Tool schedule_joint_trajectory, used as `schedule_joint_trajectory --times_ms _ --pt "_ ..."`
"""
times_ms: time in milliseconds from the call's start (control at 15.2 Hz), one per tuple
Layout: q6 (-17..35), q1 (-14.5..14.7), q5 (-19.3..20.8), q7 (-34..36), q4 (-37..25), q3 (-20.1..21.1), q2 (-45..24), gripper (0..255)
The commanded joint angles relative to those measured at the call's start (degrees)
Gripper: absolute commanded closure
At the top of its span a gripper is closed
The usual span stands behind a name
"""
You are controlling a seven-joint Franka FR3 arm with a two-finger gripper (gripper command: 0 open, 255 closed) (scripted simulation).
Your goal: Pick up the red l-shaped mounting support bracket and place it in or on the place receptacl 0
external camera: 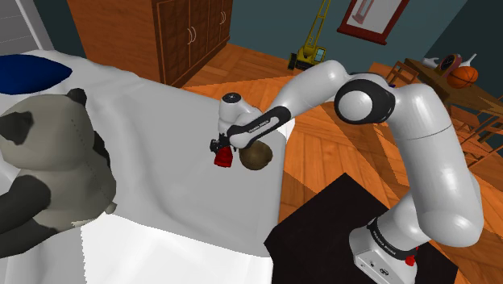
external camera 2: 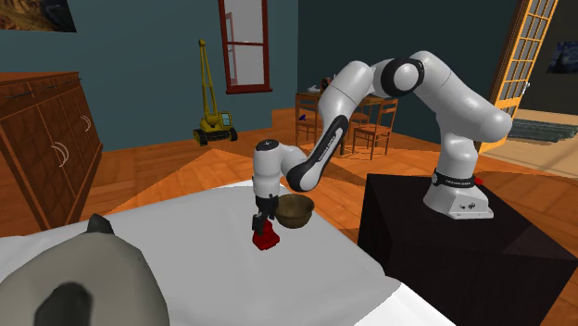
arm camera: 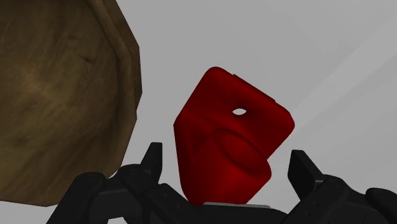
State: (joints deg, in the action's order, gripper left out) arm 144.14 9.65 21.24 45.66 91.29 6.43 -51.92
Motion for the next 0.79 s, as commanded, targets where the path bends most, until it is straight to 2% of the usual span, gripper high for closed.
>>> schedule_joint_trajectory --times_ms 0,330,396,726 --pt "0.06 -0.01 0.03 0.05 -0.06 -0.12 -0.43 0" --pt "0.06 -0.02 0.04 0.06 -0.07 -0.11 -0.43 0" --pt "0.15 -0.02 0.06 0.10 0.14 -0.12 -0.32 255" --pt "0.06 -0.10 0.03 -0.03 -0.06 -0.10 -0.42 255"
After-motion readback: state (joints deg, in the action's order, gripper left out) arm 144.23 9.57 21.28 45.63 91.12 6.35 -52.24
